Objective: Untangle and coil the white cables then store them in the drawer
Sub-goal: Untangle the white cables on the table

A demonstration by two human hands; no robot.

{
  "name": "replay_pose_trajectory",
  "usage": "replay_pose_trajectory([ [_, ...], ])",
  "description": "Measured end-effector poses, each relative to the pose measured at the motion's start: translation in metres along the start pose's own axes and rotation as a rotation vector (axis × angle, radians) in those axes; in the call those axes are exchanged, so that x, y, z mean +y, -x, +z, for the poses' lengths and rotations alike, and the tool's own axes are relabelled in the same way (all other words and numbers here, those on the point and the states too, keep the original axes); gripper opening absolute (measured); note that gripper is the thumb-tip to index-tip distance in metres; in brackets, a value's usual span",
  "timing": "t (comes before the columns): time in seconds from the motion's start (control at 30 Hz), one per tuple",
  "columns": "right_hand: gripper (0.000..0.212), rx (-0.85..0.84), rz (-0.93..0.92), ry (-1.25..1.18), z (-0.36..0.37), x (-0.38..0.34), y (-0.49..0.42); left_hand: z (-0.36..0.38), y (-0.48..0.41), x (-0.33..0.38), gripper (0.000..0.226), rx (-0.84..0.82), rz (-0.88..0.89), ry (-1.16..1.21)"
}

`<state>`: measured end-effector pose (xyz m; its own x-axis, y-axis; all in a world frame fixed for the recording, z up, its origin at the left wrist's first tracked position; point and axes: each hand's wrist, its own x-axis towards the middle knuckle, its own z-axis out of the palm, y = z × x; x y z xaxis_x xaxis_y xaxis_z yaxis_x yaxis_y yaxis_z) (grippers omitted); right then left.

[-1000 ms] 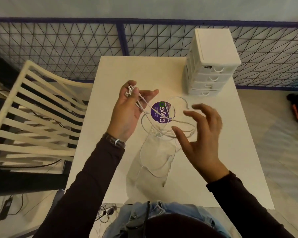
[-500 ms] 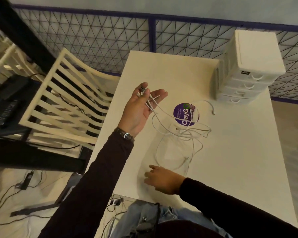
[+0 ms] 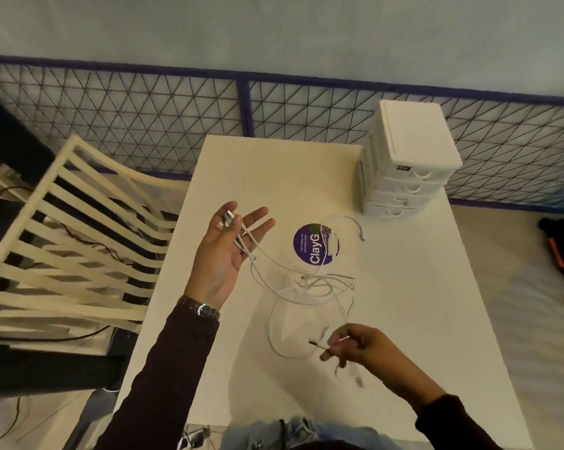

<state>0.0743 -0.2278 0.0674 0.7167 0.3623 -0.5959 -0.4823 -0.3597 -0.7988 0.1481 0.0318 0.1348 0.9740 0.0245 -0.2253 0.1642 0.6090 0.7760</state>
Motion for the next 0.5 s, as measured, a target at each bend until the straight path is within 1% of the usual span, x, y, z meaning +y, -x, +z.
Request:
replay_pose_trajectory([
  [0.1, 0.023, 0.133, -0.107, -0.235, -0.017, -0.029, 0.028, 0.015, 0.003, -0.004, 0.015, -0.039, -0.02, -0.062],
  [0.2, 0.02, 0.288, -0.221, -0.417, -0.024, -0.054, 0.04, 0.038, 0.006, -0.014, 0.012, -0.108, -0.063, -0.147],
  [0.27, 0.019, 0.303, -0.29, -0.443, -0.027, -0.07, 0.044, 0.049, 0.008, -0.02, 0.016, -0.144, -0.084, -0.179],
  [0.33, 0.027, 0.244, -0.302, -0.385, -0.029, -0.086, 0.051, 0.058, 0.007, -0.019, 0.016, -0.153, -0.073, -0.141],
  [0.37, 0.028, 0.2, -0.283, -0.289, -0.033, -0.091, 0.053, 0.06, 0.005, -0.015, 0.015, -0.141, -0.05, -0.101],
  [0.43, 0.01, 0.109, -0.223, 0.018, -0.042, -0.097, 0.057, 0.059, 0.001, -0.007, 0.012, -0.091, 0.01, -0.046],
  [0.47, 0.003, 0.09, -0.212, 0.122, -0.048, -0.1, 0.058, 0.058, -0.001, -0.002, 0.013, -0.067, 0.041, -0.041],
  [0.5, 0.002, 0.095, -0.23, 0.148, -0.051, -0.103, 0.059, 0.058, -0.002, 0.003, 0.014, -0.052, 0.063, -0.049],
])
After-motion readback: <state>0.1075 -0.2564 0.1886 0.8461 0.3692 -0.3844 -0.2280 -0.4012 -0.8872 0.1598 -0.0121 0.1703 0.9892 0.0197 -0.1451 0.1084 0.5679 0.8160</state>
